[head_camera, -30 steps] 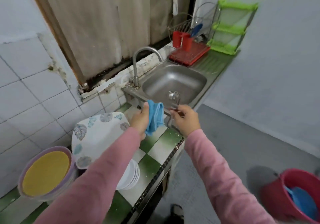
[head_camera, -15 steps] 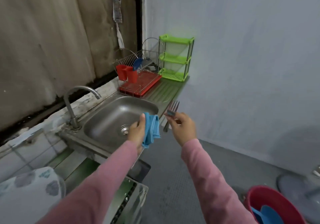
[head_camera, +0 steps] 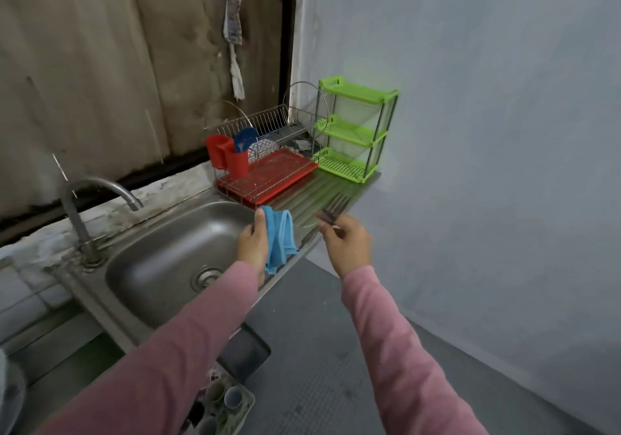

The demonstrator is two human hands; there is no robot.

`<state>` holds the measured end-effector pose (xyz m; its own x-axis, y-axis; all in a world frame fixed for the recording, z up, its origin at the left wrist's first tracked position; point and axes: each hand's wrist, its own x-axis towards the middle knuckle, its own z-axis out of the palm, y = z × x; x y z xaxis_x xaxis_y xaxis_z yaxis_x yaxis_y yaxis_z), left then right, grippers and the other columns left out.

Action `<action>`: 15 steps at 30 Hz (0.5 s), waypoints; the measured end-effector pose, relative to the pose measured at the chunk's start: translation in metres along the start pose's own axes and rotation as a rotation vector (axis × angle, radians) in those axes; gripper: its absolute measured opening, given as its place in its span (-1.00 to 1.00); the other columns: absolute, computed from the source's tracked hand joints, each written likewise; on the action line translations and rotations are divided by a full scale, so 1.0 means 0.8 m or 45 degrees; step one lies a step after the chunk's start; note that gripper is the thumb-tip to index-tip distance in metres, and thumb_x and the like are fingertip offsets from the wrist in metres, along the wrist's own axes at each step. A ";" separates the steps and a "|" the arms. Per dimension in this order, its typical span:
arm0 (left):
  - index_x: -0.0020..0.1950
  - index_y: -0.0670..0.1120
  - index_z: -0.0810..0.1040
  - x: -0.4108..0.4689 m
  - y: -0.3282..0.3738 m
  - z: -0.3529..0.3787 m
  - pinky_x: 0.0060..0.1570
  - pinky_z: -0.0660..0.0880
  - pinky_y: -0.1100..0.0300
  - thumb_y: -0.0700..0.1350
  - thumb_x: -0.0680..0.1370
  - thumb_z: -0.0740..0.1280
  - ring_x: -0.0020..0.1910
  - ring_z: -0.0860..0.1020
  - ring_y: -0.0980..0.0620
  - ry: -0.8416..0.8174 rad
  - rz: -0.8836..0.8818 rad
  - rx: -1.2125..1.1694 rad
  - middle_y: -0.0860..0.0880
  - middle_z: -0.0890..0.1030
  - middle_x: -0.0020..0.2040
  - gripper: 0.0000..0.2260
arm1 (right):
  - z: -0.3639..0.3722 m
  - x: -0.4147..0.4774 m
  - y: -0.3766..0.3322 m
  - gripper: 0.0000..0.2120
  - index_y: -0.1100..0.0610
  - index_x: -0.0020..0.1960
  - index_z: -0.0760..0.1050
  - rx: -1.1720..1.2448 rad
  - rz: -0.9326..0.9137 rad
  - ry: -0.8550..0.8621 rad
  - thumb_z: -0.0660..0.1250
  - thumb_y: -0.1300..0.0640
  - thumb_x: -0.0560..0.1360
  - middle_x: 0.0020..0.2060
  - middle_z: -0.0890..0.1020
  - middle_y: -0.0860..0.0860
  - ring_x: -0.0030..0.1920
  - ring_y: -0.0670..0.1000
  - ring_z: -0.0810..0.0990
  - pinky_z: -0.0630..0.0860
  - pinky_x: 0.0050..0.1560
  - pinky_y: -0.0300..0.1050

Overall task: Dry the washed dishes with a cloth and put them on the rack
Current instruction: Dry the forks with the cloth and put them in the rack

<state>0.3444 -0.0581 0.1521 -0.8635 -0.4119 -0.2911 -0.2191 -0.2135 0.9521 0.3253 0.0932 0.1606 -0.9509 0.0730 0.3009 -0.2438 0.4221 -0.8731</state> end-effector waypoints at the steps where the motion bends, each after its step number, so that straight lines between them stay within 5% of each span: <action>1: 0.26 -0.10 0.50 0.016 0.003 0.000 0.20 0.52 -0.11 0.28 0.61 0.13 0.06 0.61 -0.12 0.037 0.000 -0.010 -0.13 0.62 0.10 -0.49 | 0.009 0.015 0.004 -0.88 0.30 -0.04 0.67 -0.004 -0.007 -0.011 0.41 0.24 0.51 -0.04 0.66 0.21 -0.05 0.22 0.62 0.56 0.05 0.13; 4: 0.26 -0.14 0.51 0.064 0.012 0.006 0.08 0.56 -0.03 0.28 0.61 0.13 0.03 0.61 -0.12 0.127 -0.020 -0.023 -0.14 0.62 0.10 -0.48 | 0.036 0.056 0.010 -0.89 0.21 -0.18 0.64 0.037 -0.019 -0.049 0.43 0.21 0.51 -0.18 0.63 0.11 -0.13 0.16 0.59 0.54 -0.05 0.03; 7: 0.22 -0.13 0.53 0.117 0.021 0.014 -0.11 0.53 0.07 0.29 0.61 0.12 -0.03 0.62 -0.08 0.169 0.028 -0.049 -0.14 0.63 0.06 -0.47 | 0.062 0.102 0.006 -0.67 -0.09 -0.32 0.47 0.048 -0.097 -0.064 0.43 0.22 0.51 -0.32 0.49 -0.09 -0.27 -0.04 0.46 0.39 -0.19 -0.16; 10: 0.20 -0.14 0.55 0.163 0.043 0.011 -0.22 0.47 0.14 0.27 0.63 0.09 -0.10 0.60 -0.02 0.255 0.106 -0.064 -0.11 0.63 -0.01 -0.48 | 0.088 0.155 -0.008 -0.94 0.18 -0.03 0.65 0.067 -0.163 -0.116 0.39 0.24 0.54 -0.14 0.61 0.02 -0.14 -0.02 0.52 0.37 -0.10 -0.27; 12: 0.17 -0.13 0.54 0.188 0.067 0.004 -0.28 0.42 0.17 0.24 0.65 0.06 -0.15 0.57 0.02 0.330 0.147 -0.095 -0.07 0.60 -0.08 -0.50 | 0.108 0.198 -0.025 -0.82 0.18 0.14 0.63 0.126 -0.164 -0.179 0.36 0.24 0.56 0.01 0.65 0.06 0.01 0.02 0.59 0.48 0.11 -0.20; 15: 0.11 -0.08 0.50 0.227 0.106 -0.016 -0.19 0.47 0.14 0.23 0.65 0.06 -0.10 0.57 -0.01 0.443 0.176 -0.143 -0.08 0.59 -0.06 -0.58 | 0.136 0.247 -0.055 -0.84 0.04 0.11 0.61 0.226 -0.191 -0.280 0.34 0.21 0.58 0.02 0.67 0.00 0.06 0.03 0.62 0.57 0.20 0.11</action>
<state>0.1749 -0.1621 0.1787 -0.6713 -0.7154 -0.1937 -0.0436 -0.2228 0.9739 0.1272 -0.0091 0.2166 -0.9154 -0.1836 0.3583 -0.3958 0.2476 -0.8843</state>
